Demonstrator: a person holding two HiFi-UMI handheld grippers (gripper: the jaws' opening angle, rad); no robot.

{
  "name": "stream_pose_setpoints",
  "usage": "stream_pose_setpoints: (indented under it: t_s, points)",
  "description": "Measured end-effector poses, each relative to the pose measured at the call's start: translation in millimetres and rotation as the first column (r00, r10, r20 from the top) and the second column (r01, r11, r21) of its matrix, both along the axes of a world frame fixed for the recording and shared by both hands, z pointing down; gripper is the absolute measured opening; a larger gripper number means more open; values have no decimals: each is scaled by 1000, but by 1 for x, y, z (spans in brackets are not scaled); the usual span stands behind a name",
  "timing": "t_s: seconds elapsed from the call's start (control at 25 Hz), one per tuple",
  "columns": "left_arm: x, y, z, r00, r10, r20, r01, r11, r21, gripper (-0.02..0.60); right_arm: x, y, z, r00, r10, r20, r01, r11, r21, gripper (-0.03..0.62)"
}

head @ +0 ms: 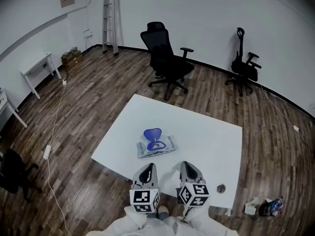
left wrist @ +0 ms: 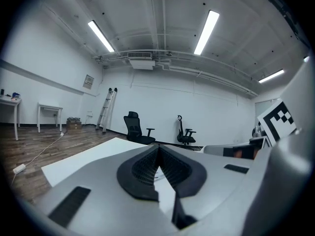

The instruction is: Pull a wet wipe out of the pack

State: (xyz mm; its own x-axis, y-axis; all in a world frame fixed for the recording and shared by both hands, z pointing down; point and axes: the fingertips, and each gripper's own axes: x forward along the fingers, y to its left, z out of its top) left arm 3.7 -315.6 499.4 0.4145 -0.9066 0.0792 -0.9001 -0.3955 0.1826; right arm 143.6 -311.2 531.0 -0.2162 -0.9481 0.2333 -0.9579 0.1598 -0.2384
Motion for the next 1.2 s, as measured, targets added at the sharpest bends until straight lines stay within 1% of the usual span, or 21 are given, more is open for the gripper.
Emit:
stream_pose_setpoints:
  t_s: [0.32, 0.48, 0.8, 1.2]
  points:
    - [4, 3, -3, 1000, -5, 2, 5, 1000, 5, -2, 6, 3, 0, 1000, -7, -15, 7, 1000, 0, 9]
    - [-2, 3, -4, 1000, -17, 9, 17, 1000, 8, -2, 3, 1, 0, 1000, -12, -29, 12, 1000, 1, 9]
    - [-7, 5, -5, 1000, -25, 12, 25, 1000, 14, -2, -8, 0, -5, 999, -39, -23, 39, 999, 16, 9]
    - [-9, 5, -2, 1000, -28, 4, 28, 1000, 5, -2, -8, 1, -1, 1000, -30, -9, 30, 1000, 6, 9]
